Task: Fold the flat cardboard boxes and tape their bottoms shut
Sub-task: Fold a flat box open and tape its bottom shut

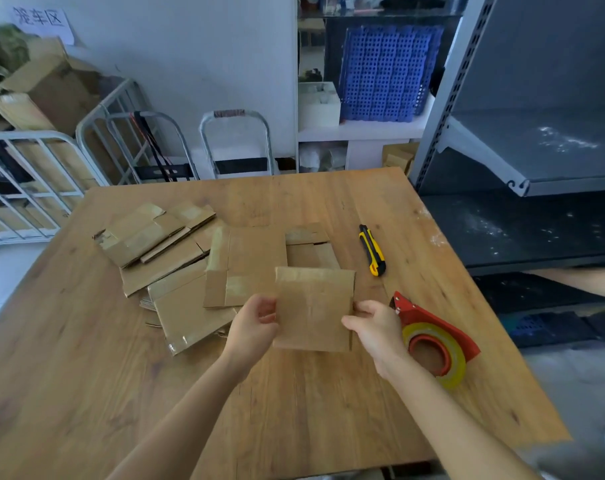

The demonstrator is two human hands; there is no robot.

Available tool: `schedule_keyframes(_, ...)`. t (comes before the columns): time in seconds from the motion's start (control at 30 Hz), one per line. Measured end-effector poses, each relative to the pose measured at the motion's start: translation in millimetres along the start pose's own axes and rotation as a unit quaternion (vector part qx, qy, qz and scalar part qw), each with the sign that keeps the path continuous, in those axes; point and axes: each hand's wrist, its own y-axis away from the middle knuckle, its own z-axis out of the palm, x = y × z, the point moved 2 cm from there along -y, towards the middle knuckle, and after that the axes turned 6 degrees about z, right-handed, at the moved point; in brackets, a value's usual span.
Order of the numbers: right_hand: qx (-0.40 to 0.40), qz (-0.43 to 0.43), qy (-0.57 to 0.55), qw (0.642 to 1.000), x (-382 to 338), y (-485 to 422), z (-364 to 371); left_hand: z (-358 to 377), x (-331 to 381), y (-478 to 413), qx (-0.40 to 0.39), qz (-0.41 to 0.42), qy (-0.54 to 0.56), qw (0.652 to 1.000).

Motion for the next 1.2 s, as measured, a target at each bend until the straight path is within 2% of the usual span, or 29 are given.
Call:
schedule_keyframes(0.13, -0.007, -0.011, 0.036, 0.999, 28.0, 1.8, 1.4, 6.8, -25.0, 13.2, 0.005, 0.003, -0.036, 0.999)
schedule_keyframes(0.23, -0.028, -0.016, 0.067, 0.997, 48.4, 2.9, -1.8, 9.0, -38.5, 19.3, -0.038, 0.028, -0.138, 0.989)
schedule_keyframes(0.33, -0.028, -0.031, 0.103, 0.994, 50.3, -0.4, -10.8, 9.0, -37.7, 22.0, -0.024, 0.036, -0.212, 0.976)
schedule_keyframes(0.5, 0.003, -0.123, 0.142, 0.982, 20.0, -7.2, -25.3, 7.2, -9.8, 25.0, 0.124, 0.016, -0.136, 0.983)
schedule_keyframes(0.63, 0.029, -0.187, 0.200, 0.961, -16.2, -18.7, -23.7, 11.9, 2.1, 15.9, 0.102, -0.042, -0.140, 0.984)
schedule_keyframes(0.8, -0.020, -0.202, 0.346, 0.916, -34.5, -21.6, -6.3, 19.0, 11.3, 7.9, 0.074, -0.076, -0.134, 0.985)
schedule_keyframes(0.97, -0.057, -0.201, 0.402, 0.892, -20.1, -11.0, -1.8, 20.0, 8.5, 8.2, 0.094, -0.092, -0.102, 0.986)
schedule_keyframes(1.03, -0.073, -0.180, 0.383, 0.903, -12.0, -10.5, -0.6, 27.4, 2.5, 9.8, 0.066, -0.092, -0.132, 0.985)
schedule_keyframes(1.1, -0.079, -0.128, 0.303, 0.941, -4.8, -12.9, -3.3, 30.9, 3.3, 11.5, 0.056, -0.068, -0.157, 0.984)
schedule_keyframes(1.2, -0.093, -0.039, 0.193, 0.976, 3.2, -16.8, -7.4, 22.3, -4.0, 8.1, 0.057, -0.076, -0.089, 0.992)
